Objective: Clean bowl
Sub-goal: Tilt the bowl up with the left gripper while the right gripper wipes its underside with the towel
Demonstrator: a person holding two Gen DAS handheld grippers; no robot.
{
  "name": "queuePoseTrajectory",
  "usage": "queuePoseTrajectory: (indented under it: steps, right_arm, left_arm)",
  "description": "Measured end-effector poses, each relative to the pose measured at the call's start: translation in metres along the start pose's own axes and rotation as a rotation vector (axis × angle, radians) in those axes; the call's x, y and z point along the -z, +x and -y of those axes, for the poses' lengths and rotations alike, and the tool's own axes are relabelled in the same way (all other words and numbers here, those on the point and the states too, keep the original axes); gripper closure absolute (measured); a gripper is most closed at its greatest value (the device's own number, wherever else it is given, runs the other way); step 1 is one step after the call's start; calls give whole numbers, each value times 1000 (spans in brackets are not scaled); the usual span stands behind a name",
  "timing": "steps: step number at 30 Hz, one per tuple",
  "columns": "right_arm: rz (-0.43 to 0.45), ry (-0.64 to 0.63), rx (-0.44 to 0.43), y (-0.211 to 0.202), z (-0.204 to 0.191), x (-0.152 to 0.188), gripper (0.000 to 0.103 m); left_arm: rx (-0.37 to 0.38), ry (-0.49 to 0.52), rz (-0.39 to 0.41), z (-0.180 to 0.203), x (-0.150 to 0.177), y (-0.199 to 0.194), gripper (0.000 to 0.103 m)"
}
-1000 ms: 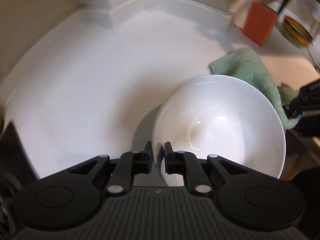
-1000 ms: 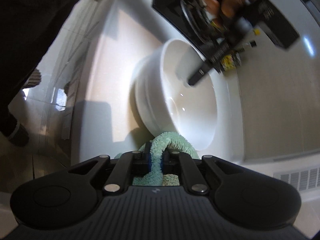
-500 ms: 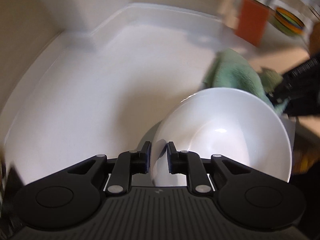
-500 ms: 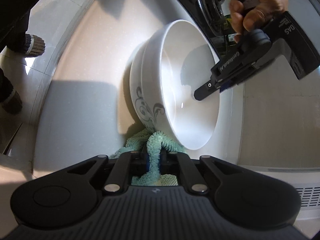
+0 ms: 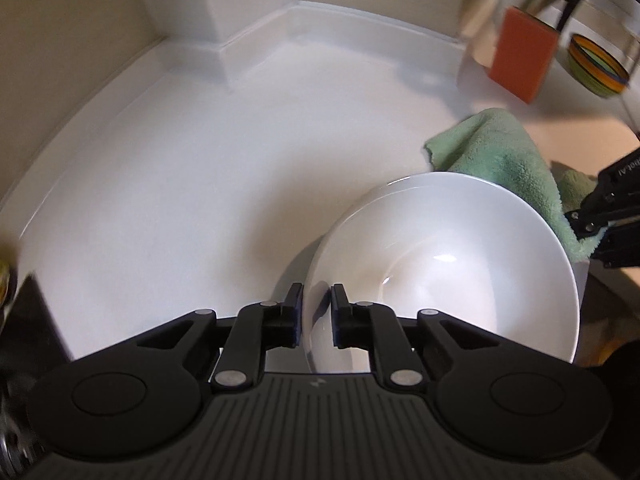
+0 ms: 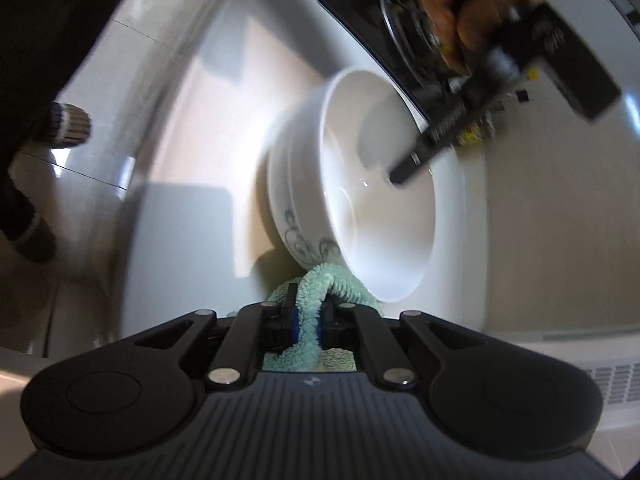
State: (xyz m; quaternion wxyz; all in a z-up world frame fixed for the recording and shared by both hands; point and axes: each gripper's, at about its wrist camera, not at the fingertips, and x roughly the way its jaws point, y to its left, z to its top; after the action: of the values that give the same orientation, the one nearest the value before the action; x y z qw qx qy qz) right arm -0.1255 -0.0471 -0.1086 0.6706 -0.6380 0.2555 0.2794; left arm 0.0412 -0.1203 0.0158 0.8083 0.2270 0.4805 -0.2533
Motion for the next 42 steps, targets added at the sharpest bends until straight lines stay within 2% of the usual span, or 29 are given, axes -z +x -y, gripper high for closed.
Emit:
queuePoseTrajectory:
  steps: [5,7,10,12,17,21,23,25,28,32,35,37,40,42]
  right_arm:
    - [-63,-24,19,17,17,8,101]
    - [-77,-37,25,23,20,13,101]
    - [-82,-8,21,18,18,20,100]
    - [-81,10,27,16,15,22,100]
    - [-80,43,34,12,8,23,100]
    - [-78,55,34,7,0,19,100]
    - [-78,51,31,4,-4,15,100]
    - [-60,59,16,-2,-7,12,100]
    - [-30,50,-10,-8,-10,11,100]
    - [-45,25,-32,-1,-2,20,101]
    - [-89,22,-8,10,8,26,101]
    - [-100,39,4,9,15,30,101]
    - [-93,60,14,2,17,29,100]
    - [-91,77,18,-2,13,29,100]
  left_arm:
    - [13,166,14,9,-11,7,86]
    - [37,151,22,5,-15,10,85]
    - [8,29,10,1,-13,5,85]
    - [-34,-90,-10,1,-2,-12,85]
    - [-56,-285,27,3,26,-38,84]
    - [-42,-307,13,-1,30,-27,84]
    - [-44,-262,2,-3,27,-22,96]
    - [-40,-200,-13,-6,21,-18,96]
    - [-15,-50,-34,-6,7,-9,96]
    - [0,164,-30,1,-13,3,93]
    - [2,215,-9,7,-21,8,90]
    - [-7,125,-9,4,-23,8,88]
    - [-63,-153,-46,-3,-11,-10,88]
    - [-89,-273,-63,-2,1,-17,88]
